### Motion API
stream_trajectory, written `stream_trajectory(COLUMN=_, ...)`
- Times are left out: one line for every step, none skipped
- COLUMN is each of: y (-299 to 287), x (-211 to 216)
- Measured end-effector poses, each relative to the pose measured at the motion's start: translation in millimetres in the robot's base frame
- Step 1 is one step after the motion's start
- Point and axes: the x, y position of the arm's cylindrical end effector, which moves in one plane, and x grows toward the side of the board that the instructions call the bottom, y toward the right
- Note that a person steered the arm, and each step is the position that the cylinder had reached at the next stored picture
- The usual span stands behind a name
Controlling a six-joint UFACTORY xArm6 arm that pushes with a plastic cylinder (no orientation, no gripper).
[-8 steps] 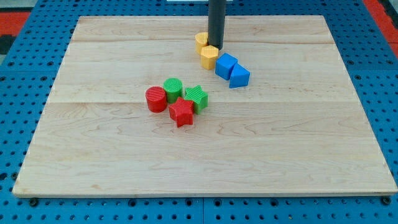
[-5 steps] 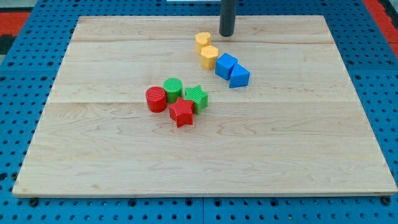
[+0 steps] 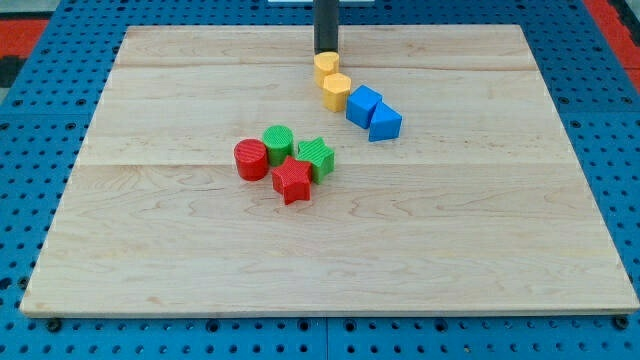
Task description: Push the yellow heart to the top left of the yellow hexagon
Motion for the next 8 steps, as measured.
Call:
stream_trajectory(y=28, x=-2)
stream_trajectory(y=31, x=-1)
stream_trajectory(y=31, x=0)
stream_trajectory(y=18, x=4)
stream_trajectory(y=4, x=10)
stream_trajectory(y=-11, x=21)
stream_trajectory(y=-26, x=35)
stream_trajectory(y=-38, x=51)
